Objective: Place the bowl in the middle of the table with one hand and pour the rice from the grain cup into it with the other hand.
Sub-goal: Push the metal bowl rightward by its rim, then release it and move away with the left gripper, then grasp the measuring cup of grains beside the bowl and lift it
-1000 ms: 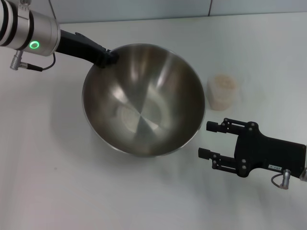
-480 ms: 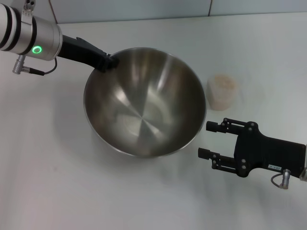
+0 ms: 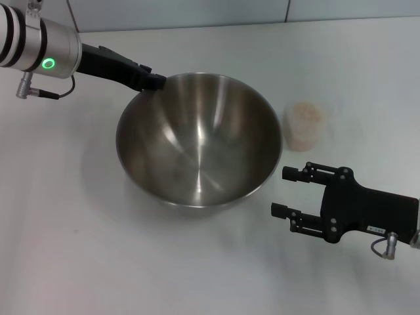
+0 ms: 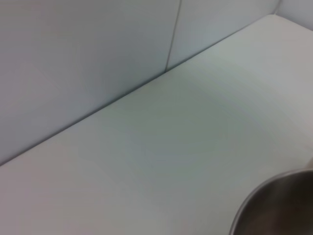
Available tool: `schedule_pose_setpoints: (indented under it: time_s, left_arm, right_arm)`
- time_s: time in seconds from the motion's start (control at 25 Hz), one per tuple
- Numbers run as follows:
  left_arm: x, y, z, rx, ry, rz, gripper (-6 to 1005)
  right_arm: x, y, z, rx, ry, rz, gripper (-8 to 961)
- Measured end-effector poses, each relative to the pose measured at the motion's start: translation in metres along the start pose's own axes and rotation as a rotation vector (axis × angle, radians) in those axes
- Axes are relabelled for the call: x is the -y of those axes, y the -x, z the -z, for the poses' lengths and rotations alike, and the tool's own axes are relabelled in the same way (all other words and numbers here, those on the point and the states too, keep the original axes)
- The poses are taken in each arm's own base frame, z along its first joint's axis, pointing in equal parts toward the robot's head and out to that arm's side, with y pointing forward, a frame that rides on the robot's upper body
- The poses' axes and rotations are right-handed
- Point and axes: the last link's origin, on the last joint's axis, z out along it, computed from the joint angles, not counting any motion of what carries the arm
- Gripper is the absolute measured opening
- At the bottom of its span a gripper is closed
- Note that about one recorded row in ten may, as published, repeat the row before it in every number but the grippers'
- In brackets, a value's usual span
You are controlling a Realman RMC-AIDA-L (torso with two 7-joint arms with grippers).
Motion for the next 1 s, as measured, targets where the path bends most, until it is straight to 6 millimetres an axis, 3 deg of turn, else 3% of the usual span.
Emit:
schedule_pose_setpoints:
  time_s: [0.12,0.56,0.72,0.84,0.88,1.0]
  left_arm:
    - [0.002,-0.001,0.001,-0.009,-0.008,0.006,358]
    - [0.002,-0.007,0.006,-0.066,0.005,0.025,695]
    - [0.005,-0.010,0.021,-0.181,0.027,0.053,698]
    - [0.007,-0.011,0.046,-0.349,0.059,0.067,700]
    - [0.008,-0.006,0.063,-0.469,0.081,0.069,701]
    - [0.009,0.003,0.080,-0.590,0.102,0.062,701]
  right_arm:
    - [0.000,0.000,0.000,0.000,0.000,-0.003,658]
    - [0.000,0.000,0.000,0.003,-0.002,-0.004,658]
    - [0.000,0.000,0.001,0.004,-0.004,-0.004,658]
    - [0.001,0.000,0.001,0.004,-0.007,-0.003,658]
    - [0.001,0.000,0.002,0.004,-0.010,-0.003,657]
    - [0.001,0.001,0.002,0.005,-0.012,-0.002,657]
